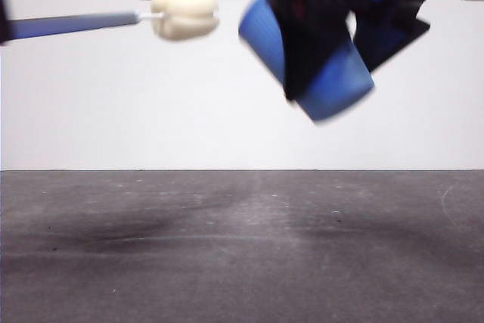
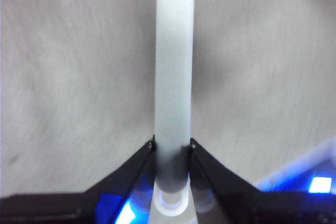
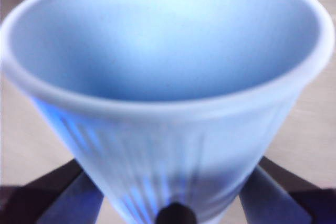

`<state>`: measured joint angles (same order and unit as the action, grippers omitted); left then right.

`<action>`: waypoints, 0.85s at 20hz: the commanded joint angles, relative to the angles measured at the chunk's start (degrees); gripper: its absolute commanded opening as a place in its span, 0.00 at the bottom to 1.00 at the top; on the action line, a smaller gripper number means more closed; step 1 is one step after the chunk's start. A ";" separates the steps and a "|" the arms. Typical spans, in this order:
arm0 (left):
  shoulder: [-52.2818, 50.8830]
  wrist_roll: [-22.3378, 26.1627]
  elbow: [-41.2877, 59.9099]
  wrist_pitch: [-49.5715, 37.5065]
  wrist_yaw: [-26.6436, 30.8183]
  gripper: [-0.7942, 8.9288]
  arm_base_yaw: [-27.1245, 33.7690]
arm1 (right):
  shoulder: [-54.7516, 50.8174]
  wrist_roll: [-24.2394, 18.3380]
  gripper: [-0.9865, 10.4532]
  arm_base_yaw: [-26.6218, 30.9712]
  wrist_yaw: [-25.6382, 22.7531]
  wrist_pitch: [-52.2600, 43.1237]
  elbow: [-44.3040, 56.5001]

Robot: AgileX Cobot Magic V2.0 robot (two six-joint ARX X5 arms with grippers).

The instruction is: Pick up the cup brush,pick up the cup,insert the brush into the cup,clean the cup,put the cup brush back,put the cup back to the fixed position on the table

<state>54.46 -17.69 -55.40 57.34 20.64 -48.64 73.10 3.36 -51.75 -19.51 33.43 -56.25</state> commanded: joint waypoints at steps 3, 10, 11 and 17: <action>6.62 -4.61 1.16 -6.56 3.08 0.07 3.41 | -9.11 6.27 0.08 -0.83 2.47 -4.61 -0.07; 21.55 -6.62 1.16 -20.22 -6.19 0.07 11.37 | -27.28 6.16 0.08 -0.87 3.08 -4.02 -0.07; 23.43 -6.67 1.16 -20.87 -6.14 0.07 11.96 | -29.57 6.14 0.08 -0.85 3.04 -3.10 -0.07; 33.90 -8.92 1.16 -26.25 -7.76 0.07 13.40 | -38.18 6.08 0.08 -0.85 2.47 3.48 -0.07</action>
<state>87.77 -25.21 -54.92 31.31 12.86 -35.40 34.83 8.82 -52.49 -16.73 37.36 -56.25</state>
